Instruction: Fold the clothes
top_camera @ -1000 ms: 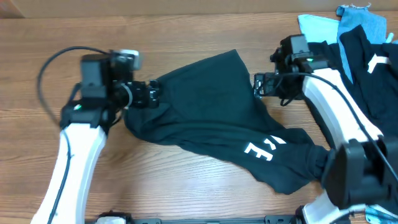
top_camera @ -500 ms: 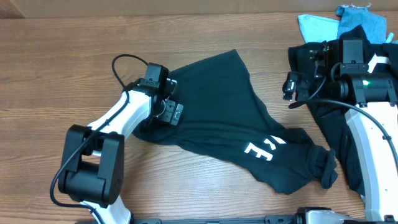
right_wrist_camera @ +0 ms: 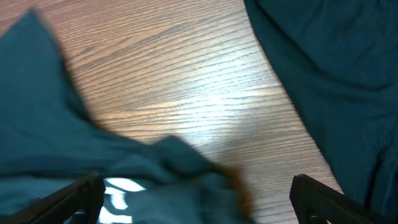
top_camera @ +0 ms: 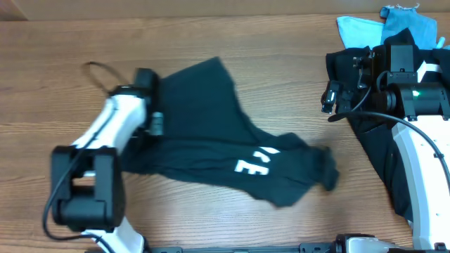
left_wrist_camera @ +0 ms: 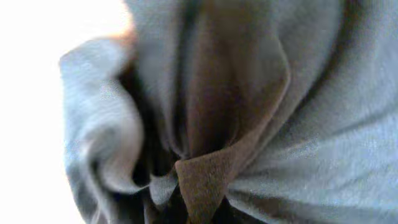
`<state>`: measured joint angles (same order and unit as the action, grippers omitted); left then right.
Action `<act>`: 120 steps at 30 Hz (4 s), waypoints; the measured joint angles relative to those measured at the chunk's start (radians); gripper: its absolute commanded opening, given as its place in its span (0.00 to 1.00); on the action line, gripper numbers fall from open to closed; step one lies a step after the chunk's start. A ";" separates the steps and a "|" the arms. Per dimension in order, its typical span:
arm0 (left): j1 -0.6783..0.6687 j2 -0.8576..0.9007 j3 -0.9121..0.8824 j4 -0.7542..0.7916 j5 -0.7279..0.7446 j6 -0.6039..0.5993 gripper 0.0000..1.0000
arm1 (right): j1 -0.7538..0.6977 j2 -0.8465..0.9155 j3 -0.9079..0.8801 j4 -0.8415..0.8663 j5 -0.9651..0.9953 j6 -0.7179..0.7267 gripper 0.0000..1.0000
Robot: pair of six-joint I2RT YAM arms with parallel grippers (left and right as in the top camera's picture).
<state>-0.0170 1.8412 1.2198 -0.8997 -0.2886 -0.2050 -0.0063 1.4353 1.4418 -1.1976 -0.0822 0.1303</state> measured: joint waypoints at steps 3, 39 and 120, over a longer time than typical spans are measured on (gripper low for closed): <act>0.214 -0.024 0.004 -0.032 -0.007 -0.060 0.36 | 0.000 0.000 0.000 -0.028 0.000 0.000 1.00; -0.053 0.417 0.694 0.148 0.242 0.206 1.00 | 0.056 0.219 -0.141 -0.074 -0.280 -0.083 0.93; 0.122 -0.166 0.724 -0.060 0.251 0.132 0.04 | 0.446 0.507 -0.142 0.229 -0.261 -0.156 0.64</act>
<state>0.1047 1.6756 1.9438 -0.9600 -0.0380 -0.0727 0.4400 1.9423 1.3003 -0.9691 -0.3435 -0.0254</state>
